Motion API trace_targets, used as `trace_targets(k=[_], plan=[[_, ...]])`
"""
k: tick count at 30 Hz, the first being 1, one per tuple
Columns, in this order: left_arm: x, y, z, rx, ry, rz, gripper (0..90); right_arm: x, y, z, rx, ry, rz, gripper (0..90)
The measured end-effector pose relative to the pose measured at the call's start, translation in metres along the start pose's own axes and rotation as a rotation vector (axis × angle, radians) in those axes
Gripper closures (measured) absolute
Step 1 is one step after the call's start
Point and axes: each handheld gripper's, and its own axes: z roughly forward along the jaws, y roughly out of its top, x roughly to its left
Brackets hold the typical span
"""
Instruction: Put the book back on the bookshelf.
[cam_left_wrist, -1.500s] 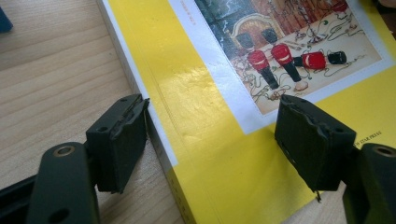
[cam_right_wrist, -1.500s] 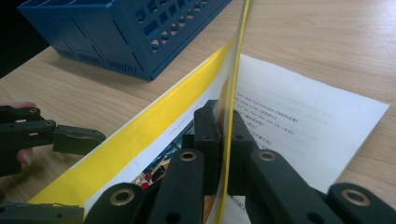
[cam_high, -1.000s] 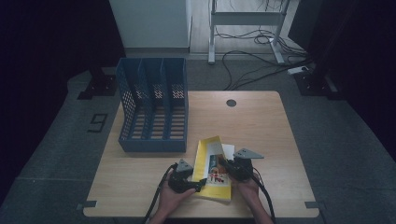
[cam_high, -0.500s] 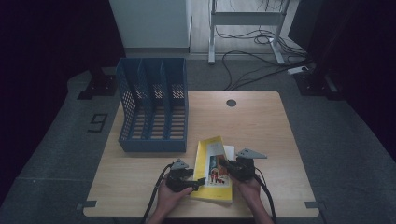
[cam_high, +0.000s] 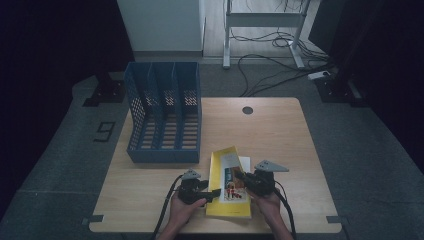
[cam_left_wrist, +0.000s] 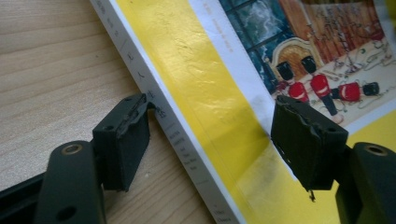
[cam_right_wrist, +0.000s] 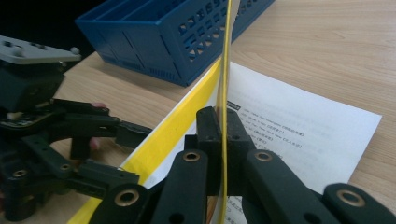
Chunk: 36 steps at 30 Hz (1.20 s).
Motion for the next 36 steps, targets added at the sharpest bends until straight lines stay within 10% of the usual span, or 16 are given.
trace_targets(k=[36], plan=[[0.003,0.012,0.009,0.021,-0.056,-0.083,27.4,0.005,-0.006,-0.014,-0.007,0.048,-0.02,87.7]])
